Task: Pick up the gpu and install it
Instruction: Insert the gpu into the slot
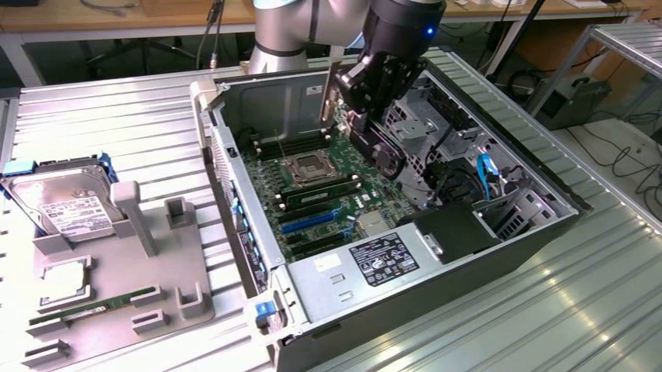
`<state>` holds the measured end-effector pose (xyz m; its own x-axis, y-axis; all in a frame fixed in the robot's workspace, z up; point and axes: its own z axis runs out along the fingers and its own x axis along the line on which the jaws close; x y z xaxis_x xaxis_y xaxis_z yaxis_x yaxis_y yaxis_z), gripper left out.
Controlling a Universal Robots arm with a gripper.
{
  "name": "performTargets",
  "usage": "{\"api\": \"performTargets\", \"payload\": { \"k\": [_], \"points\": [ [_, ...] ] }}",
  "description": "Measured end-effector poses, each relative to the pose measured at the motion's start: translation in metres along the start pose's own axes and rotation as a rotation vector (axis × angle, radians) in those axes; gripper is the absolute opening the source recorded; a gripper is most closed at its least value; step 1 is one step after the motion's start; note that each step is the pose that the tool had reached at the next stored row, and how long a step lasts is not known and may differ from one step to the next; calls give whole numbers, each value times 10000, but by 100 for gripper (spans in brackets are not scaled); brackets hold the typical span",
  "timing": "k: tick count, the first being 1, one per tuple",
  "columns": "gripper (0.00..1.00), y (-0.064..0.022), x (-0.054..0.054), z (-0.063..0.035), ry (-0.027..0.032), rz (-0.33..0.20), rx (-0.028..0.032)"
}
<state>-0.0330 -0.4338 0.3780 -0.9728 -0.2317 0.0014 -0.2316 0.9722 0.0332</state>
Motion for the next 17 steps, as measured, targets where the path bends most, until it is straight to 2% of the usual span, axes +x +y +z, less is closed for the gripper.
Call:
{"api": "performTargets", "payload": {
  "k": [17],
  "points": [
    [26,0,0,1,55,-1641,2]
  ]
}}
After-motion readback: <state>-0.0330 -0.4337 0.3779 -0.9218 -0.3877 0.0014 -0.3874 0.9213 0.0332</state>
